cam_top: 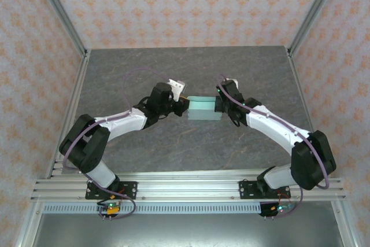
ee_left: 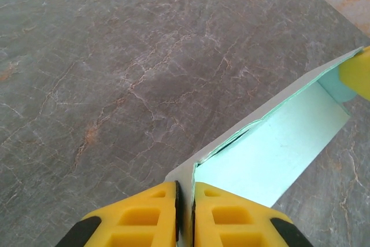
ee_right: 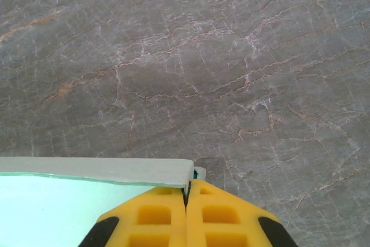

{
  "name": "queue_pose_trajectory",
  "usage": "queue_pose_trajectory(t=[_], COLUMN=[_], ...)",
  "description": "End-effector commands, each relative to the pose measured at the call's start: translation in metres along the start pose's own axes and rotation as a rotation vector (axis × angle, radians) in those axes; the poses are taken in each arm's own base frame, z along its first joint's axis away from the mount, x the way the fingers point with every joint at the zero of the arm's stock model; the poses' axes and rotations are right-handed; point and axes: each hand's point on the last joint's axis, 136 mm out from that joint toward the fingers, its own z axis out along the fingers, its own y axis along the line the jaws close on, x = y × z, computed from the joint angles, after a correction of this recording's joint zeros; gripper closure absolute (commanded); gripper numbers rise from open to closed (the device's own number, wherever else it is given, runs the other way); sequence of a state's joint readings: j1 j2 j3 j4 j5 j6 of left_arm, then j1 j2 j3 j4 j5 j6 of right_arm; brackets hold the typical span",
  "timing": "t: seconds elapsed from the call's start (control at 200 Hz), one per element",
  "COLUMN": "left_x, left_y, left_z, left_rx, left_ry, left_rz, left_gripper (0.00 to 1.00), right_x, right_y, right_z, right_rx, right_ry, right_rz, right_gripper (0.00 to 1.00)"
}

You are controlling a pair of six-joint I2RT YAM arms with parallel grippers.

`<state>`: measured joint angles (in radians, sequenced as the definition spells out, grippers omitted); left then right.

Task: Fold the paper box

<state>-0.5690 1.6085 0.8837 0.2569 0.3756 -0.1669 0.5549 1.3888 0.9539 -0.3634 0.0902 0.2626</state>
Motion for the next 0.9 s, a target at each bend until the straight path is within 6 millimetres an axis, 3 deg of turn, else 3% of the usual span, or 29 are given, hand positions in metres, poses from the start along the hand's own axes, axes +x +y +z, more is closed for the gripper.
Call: queue_pose_trajectory(t=[0.0,0.365,0.621,0.746,0.896], left_x=[-0.027,-0.027,-0.01,-0.006,-0.006], left_y=[-0.029,-0.04,-0.031,-0.032,-0.035], left_z=[0.001,0.003,0.011,0.012,0.011], left_rx=[0.07,0.044,-0.013,-0.013,-0.02], left_ry=[-0.084,-0.096,-0.071,-0.062,-0.061], left_rz=[-0.006,-0.054,-0.041,-0.031,-0.008], left_gripper=[0.87,0.87,0.88,0.88,0.89], right_x=[-0.009,-0.004,-0.001,0.005,0.008], right_y=[0.026,0.023,0.015,0.012,0.01], right_z=[-0.007,-0.005,-0.009,-0.01,-0.015], right_rx=[-0.084,-0.083,-0.058,-0.058,-0.065], right_ry=[-0.016,-0.015,-0.03,-0.019,-0.019], right_rz=[0.018,0.045,0.062,0.075,0.09], right_gripper=[0.96,0.96,0.88,0.76,0.75])
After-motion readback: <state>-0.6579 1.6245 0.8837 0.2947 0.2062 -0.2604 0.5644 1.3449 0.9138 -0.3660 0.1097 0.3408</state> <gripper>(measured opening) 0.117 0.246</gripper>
